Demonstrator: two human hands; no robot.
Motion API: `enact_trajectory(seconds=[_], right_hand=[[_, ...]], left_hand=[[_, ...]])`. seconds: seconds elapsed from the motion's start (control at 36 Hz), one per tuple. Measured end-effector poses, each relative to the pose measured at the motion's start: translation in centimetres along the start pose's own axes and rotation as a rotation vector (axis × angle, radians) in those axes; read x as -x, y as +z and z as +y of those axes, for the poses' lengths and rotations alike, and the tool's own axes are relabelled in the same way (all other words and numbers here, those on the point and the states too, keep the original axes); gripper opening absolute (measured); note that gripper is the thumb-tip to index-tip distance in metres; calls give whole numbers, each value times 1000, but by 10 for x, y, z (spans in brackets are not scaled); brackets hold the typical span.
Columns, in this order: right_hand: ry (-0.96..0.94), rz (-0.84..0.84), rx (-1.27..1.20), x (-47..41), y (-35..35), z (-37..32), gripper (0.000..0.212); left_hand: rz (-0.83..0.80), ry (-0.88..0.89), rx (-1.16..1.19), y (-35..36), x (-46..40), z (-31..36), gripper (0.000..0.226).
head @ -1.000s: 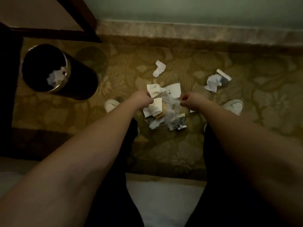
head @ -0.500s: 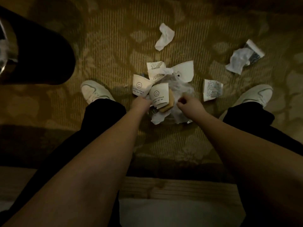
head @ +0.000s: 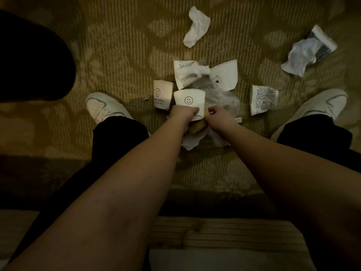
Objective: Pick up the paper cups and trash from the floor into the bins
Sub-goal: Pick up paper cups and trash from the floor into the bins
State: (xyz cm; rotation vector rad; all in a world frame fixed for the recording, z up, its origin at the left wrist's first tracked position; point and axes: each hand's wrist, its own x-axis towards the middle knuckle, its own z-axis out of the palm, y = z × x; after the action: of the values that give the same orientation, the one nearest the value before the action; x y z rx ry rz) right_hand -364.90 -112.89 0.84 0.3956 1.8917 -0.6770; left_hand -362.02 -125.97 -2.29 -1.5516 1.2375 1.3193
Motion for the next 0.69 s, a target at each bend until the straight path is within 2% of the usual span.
enact_trajectory(seconds=[0.06, 0.11, 0.19, 0.31, 0.44, 0.56, 0.69], right_hand=[[-6, -5, 29, 0, -7, -1, 32], [-21, 9, 80, 3, -18, -3, 27], [-33, 13, 150, 6, -39, -4, 34], [-56, -25, 232, 6, -67, -4, 31], [5, 124, 87, 4, -122, 5, 34], [68, 214, 21, -2, -158, 31, 32], [145, 345, 27, -12, -168, 58, 32]], left_hand=[[-79, -11, -34, -6, 9, 7, 61], [-156, 9, -163, -18, 24, 19, 40], [-208, 79, -394, -46, 27, 36, 32], [-232, 121, -478, -80, 23, 49, 33], [-82, 188, -483, -100, 8, 45, 34], [16, 179, -311, -95, -12, 31, 40], [157, 215, -128, -81, -20, 27, 42]])
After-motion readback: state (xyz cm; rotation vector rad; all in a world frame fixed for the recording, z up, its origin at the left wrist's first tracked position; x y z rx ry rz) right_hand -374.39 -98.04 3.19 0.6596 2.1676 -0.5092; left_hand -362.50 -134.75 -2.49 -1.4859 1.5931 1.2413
